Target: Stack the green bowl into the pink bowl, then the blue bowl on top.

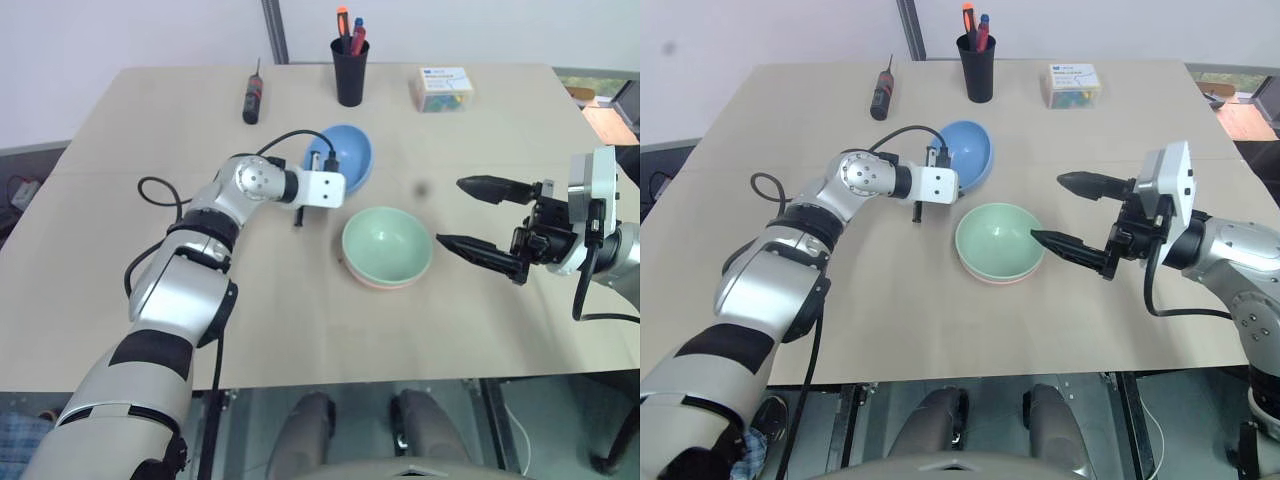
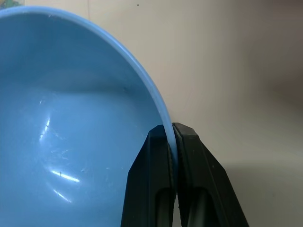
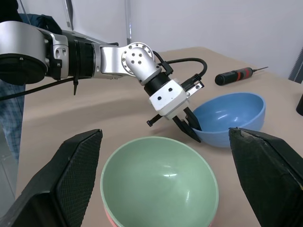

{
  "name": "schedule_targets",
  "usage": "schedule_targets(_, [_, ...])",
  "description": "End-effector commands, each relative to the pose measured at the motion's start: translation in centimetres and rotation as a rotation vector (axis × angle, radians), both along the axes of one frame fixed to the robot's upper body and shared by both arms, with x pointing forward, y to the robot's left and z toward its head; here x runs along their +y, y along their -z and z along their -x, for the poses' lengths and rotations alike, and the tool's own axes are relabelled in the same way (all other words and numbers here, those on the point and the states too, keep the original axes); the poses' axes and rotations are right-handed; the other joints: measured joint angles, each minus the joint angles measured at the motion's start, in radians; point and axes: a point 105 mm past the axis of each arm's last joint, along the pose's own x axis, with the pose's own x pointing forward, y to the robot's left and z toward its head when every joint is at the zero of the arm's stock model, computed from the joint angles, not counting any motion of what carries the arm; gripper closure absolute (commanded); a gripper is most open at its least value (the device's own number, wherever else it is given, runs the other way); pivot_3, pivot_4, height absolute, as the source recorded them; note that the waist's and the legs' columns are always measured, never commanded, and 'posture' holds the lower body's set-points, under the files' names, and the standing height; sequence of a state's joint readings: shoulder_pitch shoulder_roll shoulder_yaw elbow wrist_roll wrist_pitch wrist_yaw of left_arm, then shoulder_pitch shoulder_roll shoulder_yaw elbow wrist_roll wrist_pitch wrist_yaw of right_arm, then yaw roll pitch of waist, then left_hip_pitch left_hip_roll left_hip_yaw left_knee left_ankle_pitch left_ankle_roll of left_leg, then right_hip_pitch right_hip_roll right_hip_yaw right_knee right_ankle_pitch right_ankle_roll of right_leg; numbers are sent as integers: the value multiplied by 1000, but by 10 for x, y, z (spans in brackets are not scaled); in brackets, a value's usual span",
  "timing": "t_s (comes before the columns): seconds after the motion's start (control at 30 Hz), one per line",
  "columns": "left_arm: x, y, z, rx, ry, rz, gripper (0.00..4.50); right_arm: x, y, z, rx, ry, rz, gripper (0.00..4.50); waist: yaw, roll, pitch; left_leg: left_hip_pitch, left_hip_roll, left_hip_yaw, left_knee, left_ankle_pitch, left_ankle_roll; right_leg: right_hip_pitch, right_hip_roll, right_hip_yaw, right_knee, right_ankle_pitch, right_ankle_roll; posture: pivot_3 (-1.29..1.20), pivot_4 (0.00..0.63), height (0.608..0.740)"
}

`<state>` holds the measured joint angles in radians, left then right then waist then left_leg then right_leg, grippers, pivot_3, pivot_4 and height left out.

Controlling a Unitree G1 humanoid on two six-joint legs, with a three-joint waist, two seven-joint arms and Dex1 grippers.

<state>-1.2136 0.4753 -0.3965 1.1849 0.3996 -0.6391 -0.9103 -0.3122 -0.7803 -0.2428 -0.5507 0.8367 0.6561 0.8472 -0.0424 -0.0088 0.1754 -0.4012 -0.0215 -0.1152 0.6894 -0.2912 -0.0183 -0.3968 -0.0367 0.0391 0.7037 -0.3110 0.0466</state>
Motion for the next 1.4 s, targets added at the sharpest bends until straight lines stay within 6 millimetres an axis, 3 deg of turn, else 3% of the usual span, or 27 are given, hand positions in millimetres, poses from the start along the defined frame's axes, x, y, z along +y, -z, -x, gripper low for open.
schedule_targets(0.03, [-8,-40,14,-105,162,35,4439,-1,-9,6,-53,-12,15,0,0,0,0,0,0,0,0,0,0,-1,0,0,0,0,0,0,150,712])
schedule_targets(0.27, [-25,-76,66,-74,475,38,4439,-6,-6,6,-51,-5,24,0,0,0,0,0,1,-3,0,0,0,0,-1,1,0,0,0,0,150,712])
schedule_targets(0.47, [-34,-75,118,57,692,-29,4439,-12,-4,3,-58,18,43,0,-4,0,0,2,4,-2,1,0,0,0,1,2,3,0,0,0,150,712])
schedule_targets(0.63, [-30,-64,137,132,727,-81,4439,-13,-3,4,-59,24,47,0,-3,0,0,2,6,-1,5,0,0,0,2,3,7,0,0,0,150,712])
schedule_targets(0.83, [-34,-68,143,120,770,-64,4439,-14,-2,4,-58,33,49,0,2,0,0,2,5,-2,13,-3,5,3,2,2,10,0,0,0,150,712])
schedule_targets(0.97, [-34,-67,142,112,768,-68,3233,-15,-2,4,-56,34,51,0,1,0,0,2,5,-2,14,-3,5,3,3,2,10,0,1,0,150,712])
schedule_targets(1.1, [-35,-70,140,99,762,-36,1590,-15,-2,3,-56,34,53,0,0,0,0,2,6,-2,13,-3,5,3,3,2,10,0,1,0,150,712])
schedule_targets(1.27, [-37,-84,140,96,738,86,73,-17,1,1,-53,42,66,0,0,0,0,2,6,-2,13,-3,5,3,3,2,10,0,1,0,150,712])
schedule_targets(1.33, [-34,-89,138,135,689,175,28,-19,2,0,-52,49,69,0,0,0,0,2,6,-2,13,-3,5,3,3,2,10,0,1,0,150,712])
schedule_targets(1.4, [-24,-97,132,234,593,373,28,-23,4,0,-51,61,74,0,-1,0,0,2,6,-2,13,-3,5,3,3,2,10,0,1,0,150,712])
